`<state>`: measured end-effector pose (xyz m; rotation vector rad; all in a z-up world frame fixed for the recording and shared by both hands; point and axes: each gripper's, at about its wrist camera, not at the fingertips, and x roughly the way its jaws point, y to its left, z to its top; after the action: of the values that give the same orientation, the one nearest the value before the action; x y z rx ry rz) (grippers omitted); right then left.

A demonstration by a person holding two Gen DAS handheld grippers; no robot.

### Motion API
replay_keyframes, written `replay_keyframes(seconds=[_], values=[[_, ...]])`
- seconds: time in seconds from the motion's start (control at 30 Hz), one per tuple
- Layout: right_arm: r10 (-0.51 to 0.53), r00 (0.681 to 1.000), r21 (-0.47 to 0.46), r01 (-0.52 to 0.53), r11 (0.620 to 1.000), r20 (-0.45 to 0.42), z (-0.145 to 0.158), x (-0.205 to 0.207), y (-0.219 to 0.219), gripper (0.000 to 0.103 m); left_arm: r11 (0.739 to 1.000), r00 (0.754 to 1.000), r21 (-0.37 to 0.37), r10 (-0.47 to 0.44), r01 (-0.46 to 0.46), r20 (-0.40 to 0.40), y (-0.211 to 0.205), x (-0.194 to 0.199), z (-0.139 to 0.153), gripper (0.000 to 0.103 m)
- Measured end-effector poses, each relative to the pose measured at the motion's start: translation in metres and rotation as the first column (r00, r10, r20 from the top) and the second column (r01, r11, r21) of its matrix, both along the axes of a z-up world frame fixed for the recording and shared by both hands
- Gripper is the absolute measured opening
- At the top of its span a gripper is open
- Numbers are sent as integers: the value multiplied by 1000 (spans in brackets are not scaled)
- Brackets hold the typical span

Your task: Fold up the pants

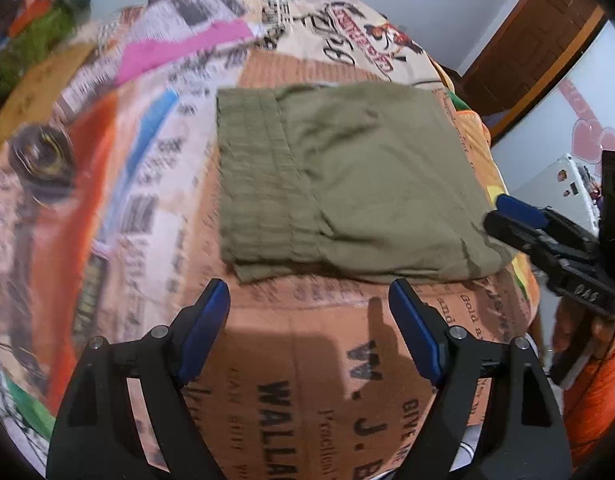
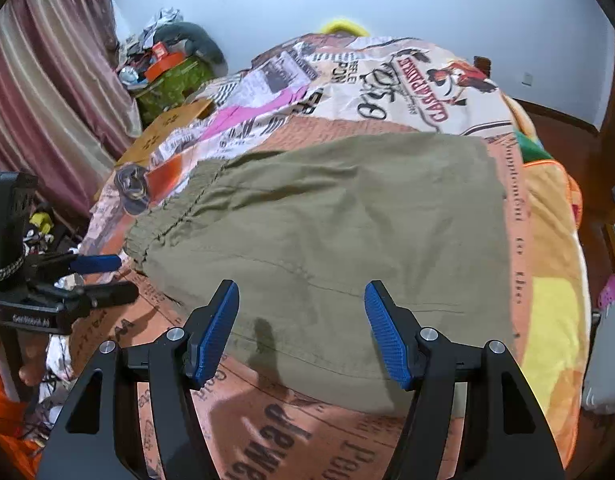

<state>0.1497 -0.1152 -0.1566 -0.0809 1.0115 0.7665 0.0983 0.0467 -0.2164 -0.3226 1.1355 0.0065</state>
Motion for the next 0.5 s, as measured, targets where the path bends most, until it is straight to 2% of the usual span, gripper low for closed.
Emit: replay_keyframes(seconds=[0.07, 0.2, 0.27, 0.37, 0.5], values=[[11, 1000, -15, -11, 1000, -5, -7, -2, 6, 62, 999, 1000, -52, 7, -7, -12, -2, 0, -6, 82], [40, 999, -62, -40, 997, -6, -21, -8, 16, 62, 995, 1000, -99, 17, -19, -13, -2, 3, -11, 83], [51, 999, -74, -52, 996, -15, -28, -9, 18, 62, 989, 999, -148, 28, -31, -18, 2, 4, -13, 88], [48, 999, -64, -50, 997, -21, -33, -9, 15, 64, 970, 999, -238, 45, -49, -26, 8, 10, -17, 90], [50, 998, -44, -51, 998, -38, -36, -9, 12, 65, 944, 996, -318, 83, -91, -41, 17, 20, -24, 93]])
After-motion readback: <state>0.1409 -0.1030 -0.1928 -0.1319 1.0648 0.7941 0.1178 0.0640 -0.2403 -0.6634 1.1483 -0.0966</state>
